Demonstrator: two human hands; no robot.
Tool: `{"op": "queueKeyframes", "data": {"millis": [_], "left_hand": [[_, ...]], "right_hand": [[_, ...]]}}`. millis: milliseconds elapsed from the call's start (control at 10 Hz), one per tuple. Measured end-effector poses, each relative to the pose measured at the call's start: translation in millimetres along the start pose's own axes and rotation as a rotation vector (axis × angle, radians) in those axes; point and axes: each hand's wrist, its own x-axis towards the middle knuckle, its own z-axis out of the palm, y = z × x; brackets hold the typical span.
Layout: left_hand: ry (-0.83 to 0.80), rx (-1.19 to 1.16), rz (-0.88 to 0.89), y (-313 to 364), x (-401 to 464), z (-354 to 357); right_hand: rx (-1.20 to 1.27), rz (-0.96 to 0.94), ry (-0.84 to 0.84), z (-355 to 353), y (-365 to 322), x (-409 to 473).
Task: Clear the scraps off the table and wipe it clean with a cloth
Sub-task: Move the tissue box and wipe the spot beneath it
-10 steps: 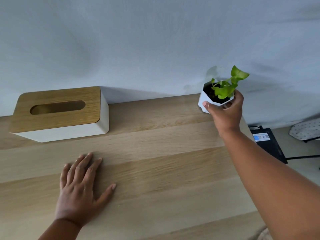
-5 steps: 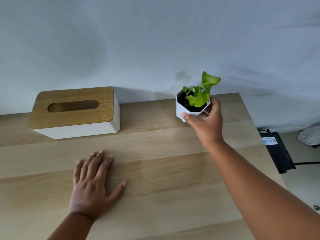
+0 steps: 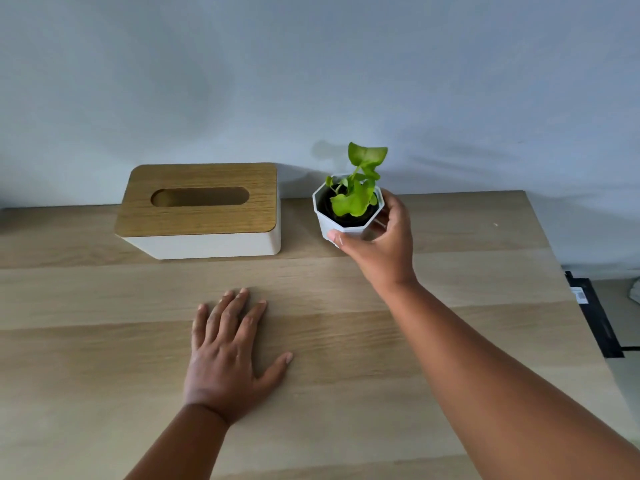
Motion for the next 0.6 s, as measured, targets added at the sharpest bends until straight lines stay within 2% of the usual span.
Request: {"op": "queueKeyframes", "data": {"millis": [600], "left_hand": [[0.019, -0.017, 0.005, -2.5, 1.2, 3.1]], "right_hand": [[0.019, 0.024, -0.030, 58.4, 3.5, 4.8]]}}
